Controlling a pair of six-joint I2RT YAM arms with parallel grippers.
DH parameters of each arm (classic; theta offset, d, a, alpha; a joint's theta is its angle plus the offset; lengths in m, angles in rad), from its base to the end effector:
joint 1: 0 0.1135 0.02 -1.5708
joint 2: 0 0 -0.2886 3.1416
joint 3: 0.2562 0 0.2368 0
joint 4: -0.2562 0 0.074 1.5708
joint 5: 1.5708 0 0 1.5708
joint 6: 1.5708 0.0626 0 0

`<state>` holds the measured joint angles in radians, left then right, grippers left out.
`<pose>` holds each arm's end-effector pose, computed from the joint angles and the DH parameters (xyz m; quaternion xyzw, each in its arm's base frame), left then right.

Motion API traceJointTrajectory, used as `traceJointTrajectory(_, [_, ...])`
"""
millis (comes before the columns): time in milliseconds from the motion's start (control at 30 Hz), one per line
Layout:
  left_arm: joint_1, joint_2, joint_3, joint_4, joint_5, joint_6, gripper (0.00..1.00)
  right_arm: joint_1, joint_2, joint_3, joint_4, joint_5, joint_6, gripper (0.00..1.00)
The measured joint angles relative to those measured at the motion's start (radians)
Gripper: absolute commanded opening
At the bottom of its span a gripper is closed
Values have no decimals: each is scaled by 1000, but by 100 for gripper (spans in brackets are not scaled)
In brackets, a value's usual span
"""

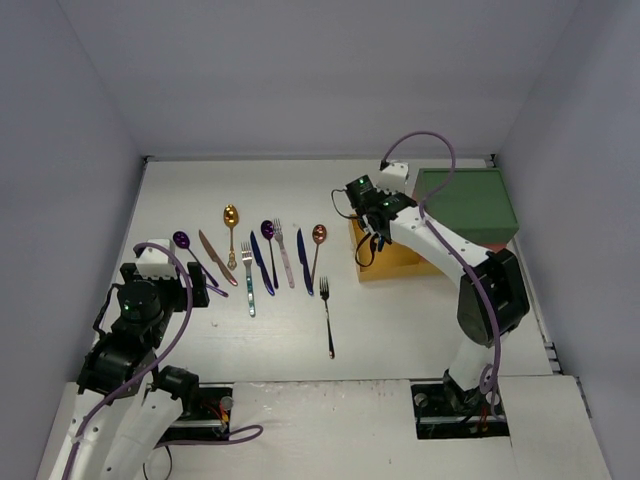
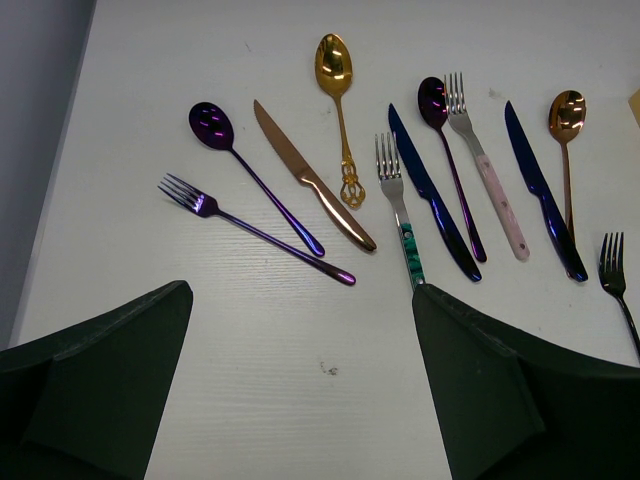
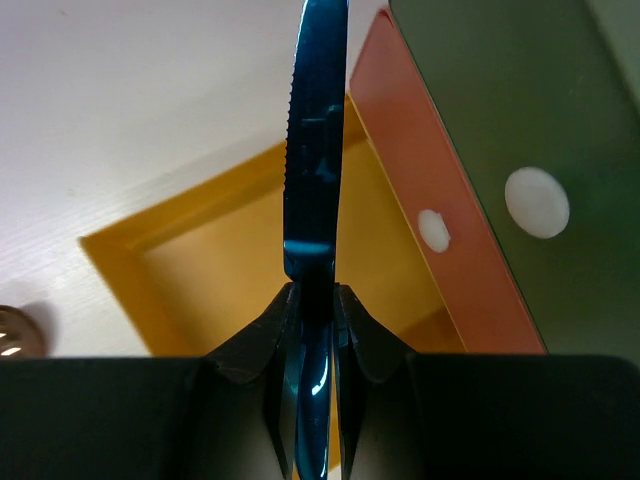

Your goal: Sort the eating utensils into containers

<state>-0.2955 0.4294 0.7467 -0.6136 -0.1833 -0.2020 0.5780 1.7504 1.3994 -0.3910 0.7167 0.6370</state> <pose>0.0857 -0.0142 0.3226 -0.0170 0.8020 -0.0746 0.5924 0.3547 0.1823 0.2931 0.1664 0.8527 -0.0484 0.4929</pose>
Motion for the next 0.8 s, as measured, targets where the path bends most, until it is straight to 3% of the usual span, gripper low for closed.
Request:
traceJointTrajectory(267, [0,0,0,0,0,0,90,-3,15,-108,48,-19,57,0])
traceJointTrajectory(633, [0,0,0,0,0,0,90,11,44,-176,83,-98,271,0])
traceJointTrajectory(700, [0,0,0,0,0,0,90,20,55,-176,89,-114,302,6])
traceJointTrajectory(800, [0,0,0,0,0,0,90,33,69,-176,92,-131,332,26])
